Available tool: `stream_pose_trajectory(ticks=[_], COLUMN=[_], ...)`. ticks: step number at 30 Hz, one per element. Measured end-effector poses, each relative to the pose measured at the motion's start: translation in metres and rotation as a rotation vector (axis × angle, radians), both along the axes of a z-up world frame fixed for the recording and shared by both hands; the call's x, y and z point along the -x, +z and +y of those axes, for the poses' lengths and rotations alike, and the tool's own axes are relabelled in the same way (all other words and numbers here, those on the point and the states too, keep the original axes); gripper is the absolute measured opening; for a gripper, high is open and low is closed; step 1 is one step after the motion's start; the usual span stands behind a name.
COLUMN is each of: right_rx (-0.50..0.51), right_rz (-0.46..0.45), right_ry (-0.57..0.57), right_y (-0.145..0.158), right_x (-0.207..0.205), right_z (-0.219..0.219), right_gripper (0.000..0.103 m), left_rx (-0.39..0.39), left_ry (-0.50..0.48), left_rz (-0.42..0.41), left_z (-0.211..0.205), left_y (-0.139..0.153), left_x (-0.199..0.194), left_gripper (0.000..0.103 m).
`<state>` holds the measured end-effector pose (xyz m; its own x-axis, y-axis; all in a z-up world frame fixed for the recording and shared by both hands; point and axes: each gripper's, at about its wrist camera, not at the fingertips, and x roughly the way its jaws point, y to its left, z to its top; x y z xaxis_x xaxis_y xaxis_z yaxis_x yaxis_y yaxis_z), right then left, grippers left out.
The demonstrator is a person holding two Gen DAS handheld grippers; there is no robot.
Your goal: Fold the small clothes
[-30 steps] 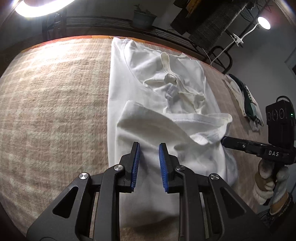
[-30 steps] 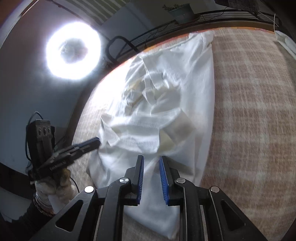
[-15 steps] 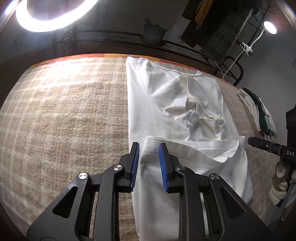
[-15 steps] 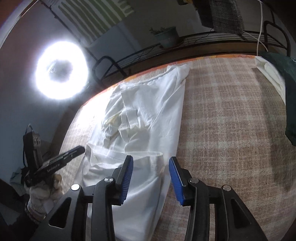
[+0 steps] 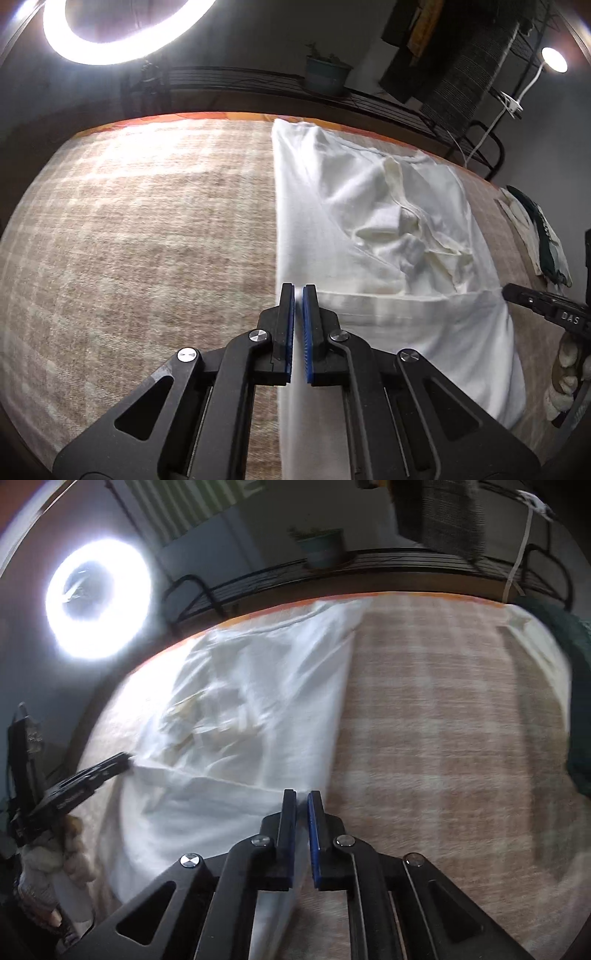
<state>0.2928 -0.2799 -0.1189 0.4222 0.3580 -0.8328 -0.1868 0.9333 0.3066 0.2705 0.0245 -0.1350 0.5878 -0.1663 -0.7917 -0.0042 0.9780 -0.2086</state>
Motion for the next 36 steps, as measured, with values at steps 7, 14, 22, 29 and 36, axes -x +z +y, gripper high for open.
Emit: stream_pose_trajectory(ticks=[7, 14, 22, 29, 36], right_rx=[-0.118, -0.122, -0.144, 0.004, -0.023], right_rz=[0.028, 0.149, 0.223, 0.176, -0.03], right_ry=[0.054, 0.117, 0.126, 0.147, 0.203], right_y=[0.017, 0.009, -0.011, -0.004, 0.04], right_x=[0.016, 0.063, 0.09, 0.1, 0.093], right_z=[-0.011, -0.005, -0.001, 0.0, 0.009], right_gripper=[0.034, 0.042, 0.001, 0.001, 0.022], left_rx=[0.02, 0.019, -0.076, -0.091, -0.034], left_ry=[-0.031, -0.148, -0.206, -0.196, -0.165], left_rz=[0.013, 0.029, 0.06, 0.051, 0.014], left_z=[0.004, -0.014, -0.027, -0.023, -0.016], left_y=[0.013, 0.019, -0.004, -0.001, 0.015], left_x=[0.009, 0.048, 0.067, 0.065, 0.046], left_gripper=[0.003, 0.003, 0.003, 0.006, 0.006])
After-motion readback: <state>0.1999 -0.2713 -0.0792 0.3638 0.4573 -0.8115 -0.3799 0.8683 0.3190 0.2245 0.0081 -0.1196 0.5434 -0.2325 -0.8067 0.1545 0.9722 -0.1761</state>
